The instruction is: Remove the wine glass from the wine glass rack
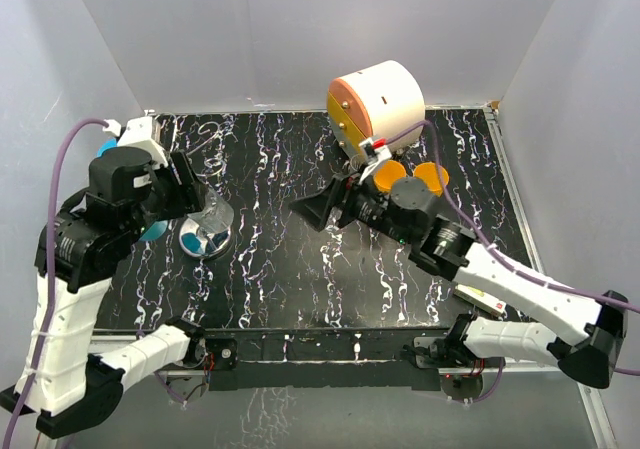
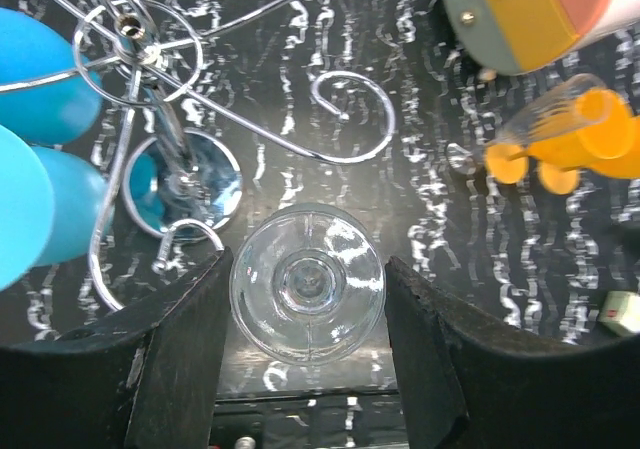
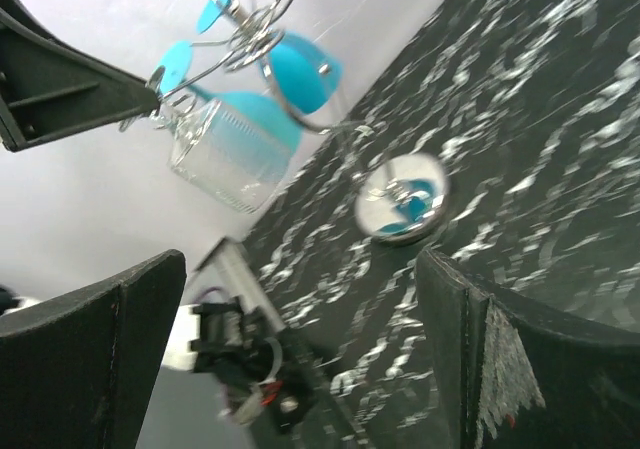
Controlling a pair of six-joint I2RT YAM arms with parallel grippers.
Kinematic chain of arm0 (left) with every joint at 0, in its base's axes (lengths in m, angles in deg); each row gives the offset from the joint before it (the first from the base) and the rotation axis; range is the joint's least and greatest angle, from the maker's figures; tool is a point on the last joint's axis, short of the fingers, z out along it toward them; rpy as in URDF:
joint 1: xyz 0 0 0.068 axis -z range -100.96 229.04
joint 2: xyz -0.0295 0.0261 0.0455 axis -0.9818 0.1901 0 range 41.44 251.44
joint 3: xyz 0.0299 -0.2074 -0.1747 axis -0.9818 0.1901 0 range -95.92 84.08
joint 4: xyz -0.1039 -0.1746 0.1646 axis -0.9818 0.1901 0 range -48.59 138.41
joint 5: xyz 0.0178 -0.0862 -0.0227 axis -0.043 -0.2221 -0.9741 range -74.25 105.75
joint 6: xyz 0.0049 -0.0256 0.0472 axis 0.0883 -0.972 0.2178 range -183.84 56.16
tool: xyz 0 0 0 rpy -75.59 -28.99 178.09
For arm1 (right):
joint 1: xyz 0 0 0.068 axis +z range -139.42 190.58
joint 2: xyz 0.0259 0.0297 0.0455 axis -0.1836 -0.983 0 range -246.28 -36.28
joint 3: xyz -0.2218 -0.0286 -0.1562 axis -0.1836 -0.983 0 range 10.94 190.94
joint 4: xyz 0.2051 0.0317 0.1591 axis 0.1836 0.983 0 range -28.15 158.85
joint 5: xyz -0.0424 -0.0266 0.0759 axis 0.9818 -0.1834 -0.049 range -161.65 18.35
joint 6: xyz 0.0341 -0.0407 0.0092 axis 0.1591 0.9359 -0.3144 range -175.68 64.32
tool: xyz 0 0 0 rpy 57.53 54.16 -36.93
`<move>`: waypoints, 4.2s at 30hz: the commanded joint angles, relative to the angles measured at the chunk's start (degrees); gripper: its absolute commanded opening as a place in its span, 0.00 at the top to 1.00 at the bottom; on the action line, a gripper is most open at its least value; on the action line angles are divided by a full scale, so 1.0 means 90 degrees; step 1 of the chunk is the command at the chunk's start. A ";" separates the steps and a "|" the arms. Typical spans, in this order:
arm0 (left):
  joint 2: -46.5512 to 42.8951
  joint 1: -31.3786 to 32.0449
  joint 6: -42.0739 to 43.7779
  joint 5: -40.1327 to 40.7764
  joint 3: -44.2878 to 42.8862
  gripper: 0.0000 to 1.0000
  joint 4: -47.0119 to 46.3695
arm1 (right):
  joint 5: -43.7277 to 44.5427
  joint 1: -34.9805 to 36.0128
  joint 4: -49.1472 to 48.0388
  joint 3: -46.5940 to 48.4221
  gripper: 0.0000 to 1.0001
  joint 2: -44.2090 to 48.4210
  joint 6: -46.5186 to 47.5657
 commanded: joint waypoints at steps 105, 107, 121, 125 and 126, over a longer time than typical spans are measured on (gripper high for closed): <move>-0.0227 0.0033 -0.0057 0.3844 -0.0807 0.01 0.1381 | 0.0672 -0.4260 0.5168 0.0686 0.57 -0.1467 0.1704; -0.0184 0.0036 -0.0035 0.4074 -0.0621 0.01 0.1441 | 0.0505 -0.4263 0.5162 0.0836 0.46 -0.1251 0.1739; 0.0350 0.0031 -0.0329 0.3978 -0.0586 0.01 0.1364 | -0.0910 -0.3813 0.4661 0.1262 0.03 -0.0142 0.2098; 0.0589 0.0034 -0.0322 0.4046 -0.0555 0.01 0.1294 | -0.1109 -0.3752 0.4473 0.1194 0.02 0.0118 0.2121; 0.0643 0.0033 -0.0351 0.4058 -0.0544 0.01 0.1292 | -0.1136 -0.3748 0.4455 0.1191 0.02 0.0153 0.2126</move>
